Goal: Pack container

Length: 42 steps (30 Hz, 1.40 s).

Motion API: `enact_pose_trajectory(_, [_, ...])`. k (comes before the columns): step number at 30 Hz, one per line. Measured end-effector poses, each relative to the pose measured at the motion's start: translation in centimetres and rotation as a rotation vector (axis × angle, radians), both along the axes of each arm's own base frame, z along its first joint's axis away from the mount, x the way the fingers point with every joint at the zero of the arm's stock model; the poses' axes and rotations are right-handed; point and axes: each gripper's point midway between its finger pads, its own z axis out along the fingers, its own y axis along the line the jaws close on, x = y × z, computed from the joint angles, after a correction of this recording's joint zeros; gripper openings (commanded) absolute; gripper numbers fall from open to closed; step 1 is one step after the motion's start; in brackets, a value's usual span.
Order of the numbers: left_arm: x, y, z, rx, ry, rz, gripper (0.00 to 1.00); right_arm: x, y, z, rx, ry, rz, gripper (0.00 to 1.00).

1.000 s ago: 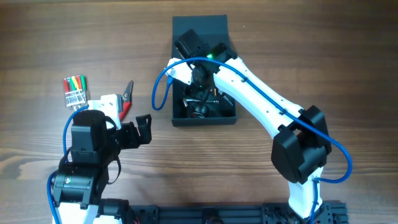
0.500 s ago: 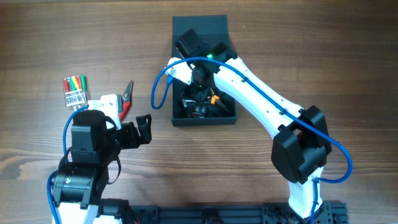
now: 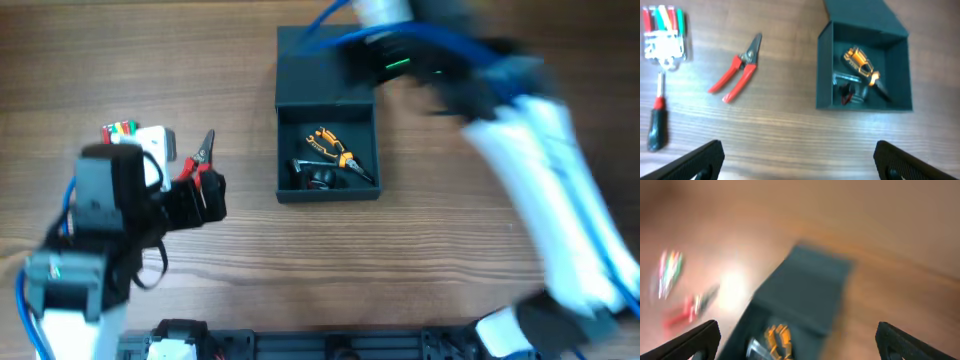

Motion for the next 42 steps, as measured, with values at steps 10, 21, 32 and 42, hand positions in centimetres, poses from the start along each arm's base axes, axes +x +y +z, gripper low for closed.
enact_pose_trajectory(10, [6.9,1.1,-8.6,0.189,0.387,-0.106,1.00,-2.2,-16.0,-0.2,0.096,0.136,-0.484,1.00])
enact_pose_trajectory(21, [11.3,1.5,-14.5,0.267,0.435,-0.215,1.00,0.0,-17.1,-8.2,0.048,0.345,-0.527,1.00])
enact_pose_trajectory(32, [10.2,4.0,-18.2,0.257,0.478,-0.197,1.00,1.3,-17.0,-8.4,0.051,0.322,-0.522,1.00])
enact_pose_trajectory(42, [7.3,3.4,-22.8,0.217,0.528,-0.218,1.00,1.6,-17.0,-8.3,0.052,0.309,-0.519,1.00])
